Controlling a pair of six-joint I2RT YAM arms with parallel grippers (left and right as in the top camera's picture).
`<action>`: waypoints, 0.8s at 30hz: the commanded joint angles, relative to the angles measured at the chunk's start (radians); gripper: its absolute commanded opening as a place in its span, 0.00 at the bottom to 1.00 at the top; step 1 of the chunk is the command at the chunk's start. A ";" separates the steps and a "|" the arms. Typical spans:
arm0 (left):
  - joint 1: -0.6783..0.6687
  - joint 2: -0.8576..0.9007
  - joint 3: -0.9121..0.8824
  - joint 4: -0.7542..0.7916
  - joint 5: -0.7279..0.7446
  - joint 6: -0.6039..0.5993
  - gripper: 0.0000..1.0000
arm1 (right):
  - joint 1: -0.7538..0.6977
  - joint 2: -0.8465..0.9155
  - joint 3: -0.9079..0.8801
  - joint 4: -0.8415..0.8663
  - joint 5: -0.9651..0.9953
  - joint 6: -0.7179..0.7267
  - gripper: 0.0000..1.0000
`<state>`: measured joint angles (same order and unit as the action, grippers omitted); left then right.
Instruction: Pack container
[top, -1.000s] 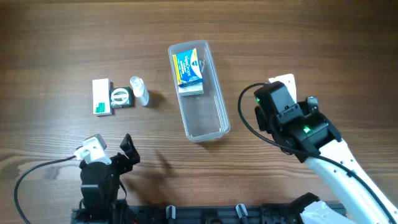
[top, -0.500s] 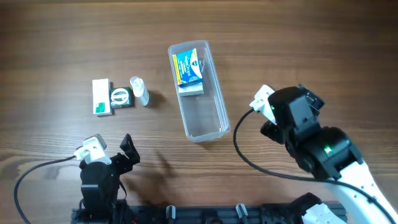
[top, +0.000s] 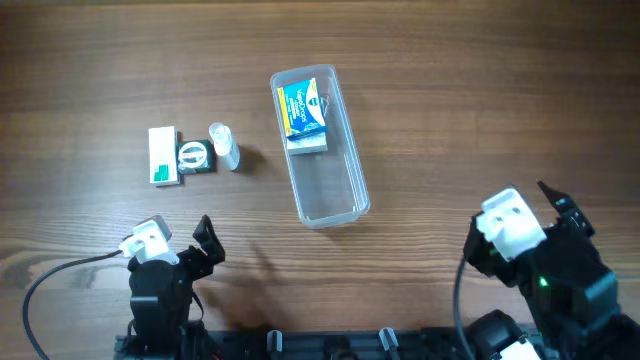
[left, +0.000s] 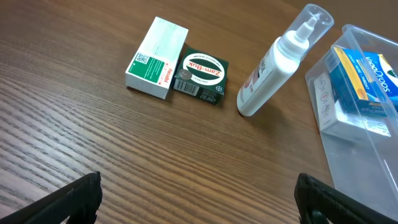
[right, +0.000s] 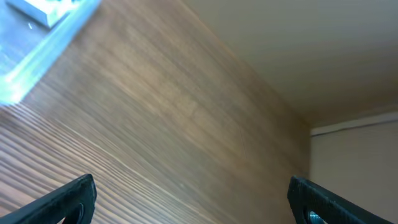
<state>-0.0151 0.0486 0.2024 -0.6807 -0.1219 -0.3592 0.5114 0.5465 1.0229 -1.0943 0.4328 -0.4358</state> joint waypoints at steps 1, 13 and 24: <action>-0.007 -0.003 -0.002 0.003 -0.002 0.012 1.00 | 0.000 -0.074 0.001 -0.046 -0.032 0.120 1.00; -0.007 -0.003 -0.002 0.003 -0.002 0.012 1.00 | -0.255 -0.410 -0.412 0.151 -0.172 0.132 1.00; -0.007 -0.003 -0.002 0.003 -0.002 0.012 1.00 | -0.413 -0.543 -0.753 0.406 -0.267 0.257 1.00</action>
<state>-0.0151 0.0486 0.2024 -0.6807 -0.1219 -0.3592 0.1318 0.0235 0.3267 -0.7170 0.2192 -0.2749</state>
